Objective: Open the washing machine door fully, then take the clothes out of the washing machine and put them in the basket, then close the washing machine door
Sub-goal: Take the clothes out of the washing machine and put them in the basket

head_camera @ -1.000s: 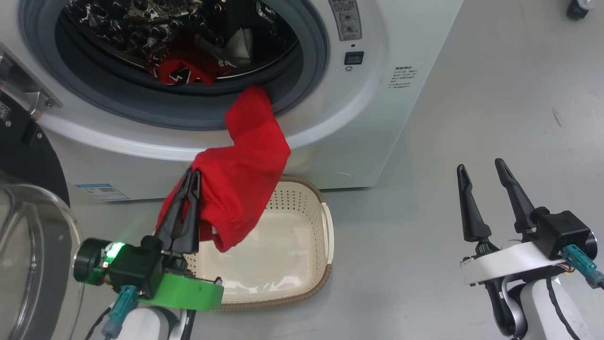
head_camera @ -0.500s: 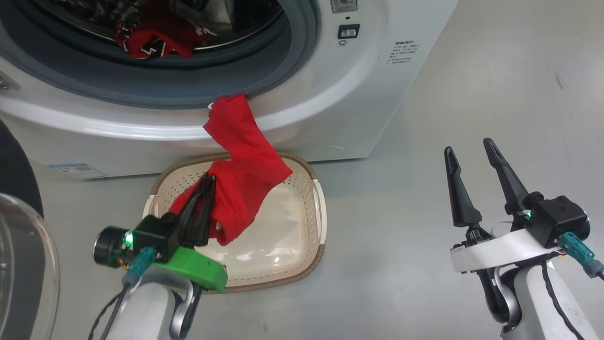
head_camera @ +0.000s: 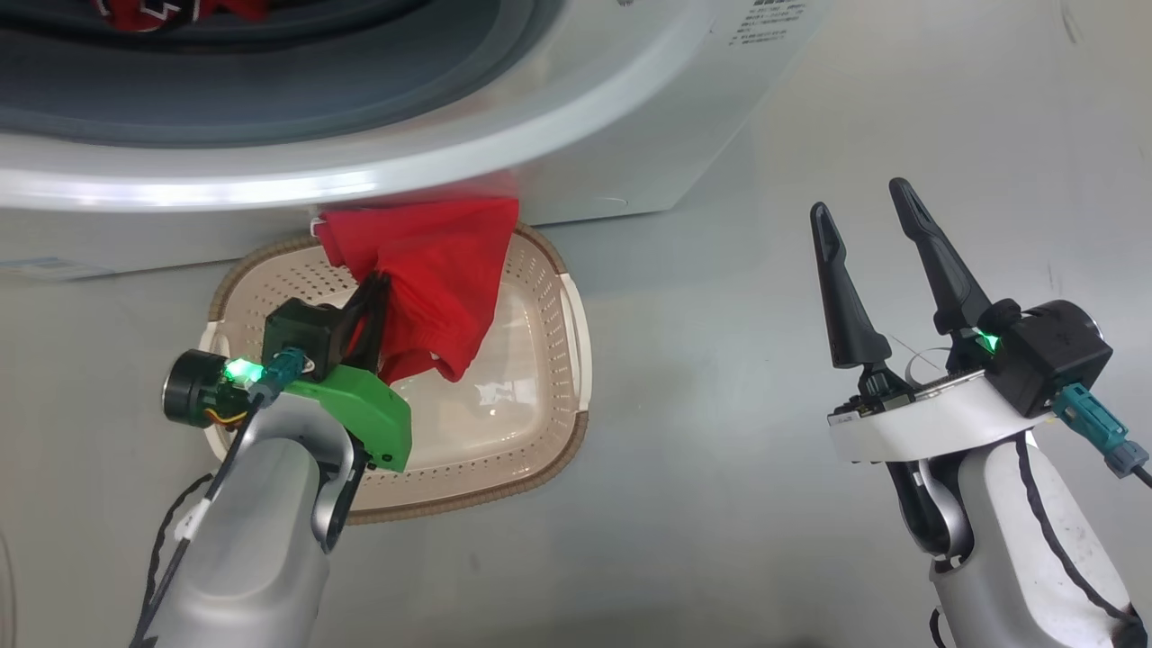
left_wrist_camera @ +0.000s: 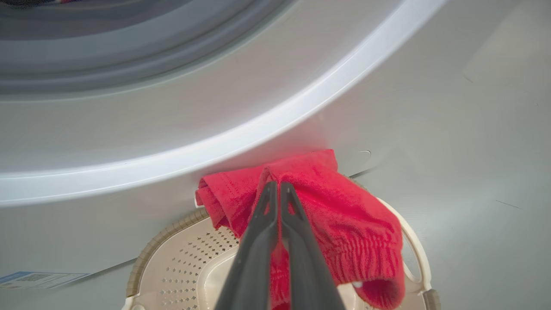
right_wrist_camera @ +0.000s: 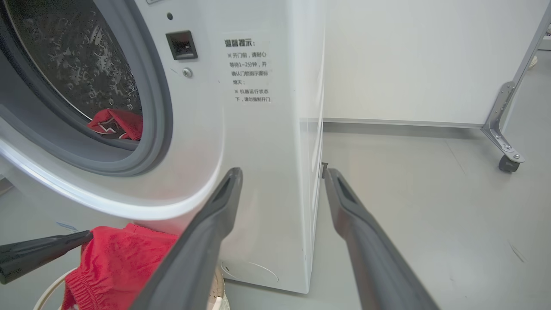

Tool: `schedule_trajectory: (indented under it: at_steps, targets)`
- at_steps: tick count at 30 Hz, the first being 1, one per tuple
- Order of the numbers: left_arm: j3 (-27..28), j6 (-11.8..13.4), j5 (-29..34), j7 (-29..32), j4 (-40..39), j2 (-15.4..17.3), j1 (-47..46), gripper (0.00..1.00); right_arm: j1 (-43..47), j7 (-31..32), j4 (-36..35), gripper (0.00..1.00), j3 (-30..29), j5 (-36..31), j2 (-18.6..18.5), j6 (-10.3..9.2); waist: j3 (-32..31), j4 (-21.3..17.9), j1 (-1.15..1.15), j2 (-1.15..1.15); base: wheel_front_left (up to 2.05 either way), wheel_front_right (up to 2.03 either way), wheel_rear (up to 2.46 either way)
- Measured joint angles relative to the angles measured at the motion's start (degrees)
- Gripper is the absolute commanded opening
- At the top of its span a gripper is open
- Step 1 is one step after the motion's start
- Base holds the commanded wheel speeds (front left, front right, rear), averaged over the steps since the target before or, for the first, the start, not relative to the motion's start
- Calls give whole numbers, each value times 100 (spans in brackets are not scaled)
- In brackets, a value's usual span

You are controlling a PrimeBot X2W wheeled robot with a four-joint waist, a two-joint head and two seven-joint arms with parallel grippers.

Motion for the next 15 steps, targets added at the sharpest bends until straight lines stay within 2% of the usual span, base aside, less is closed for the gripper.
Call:
schedule_trajectory:
  at_steps: [5, 7, 8, 9, 15]
  targets:
    - [124, 0, -207, 124, 710, -19, -441, 0, -180, -25, 66, 100, 20, 2, 29, 19, 327, -194, 0, 0, 0, 0, 0]
    - [137, 0, -267, 177, 931, -31, -560, 60, -194, -26, 116, 100, 11, 3, 30, 20, 411, -241, 0, 0, 0, 0, 0]
    - [148, 0, -271, 177, 1035, -35, -604, 84, -210, -31, 157, 100, 10, 3, 30, 20, 446, -261, 0, 0, 0, 0, 0]
    - [157, 0, -290, 177, 1126, -37, -643, 100, -225, -32, 183, 100, 10, 3, 33, 21, 474, -279, 0, 0, 0, 0, 0]
    - [176, 16, -297, 47, 1511, -58, -872, 100, -335, -77, 344, 100, -32, 3, 44, 25, 507, -307, 0, 0, 0, 0, 0]
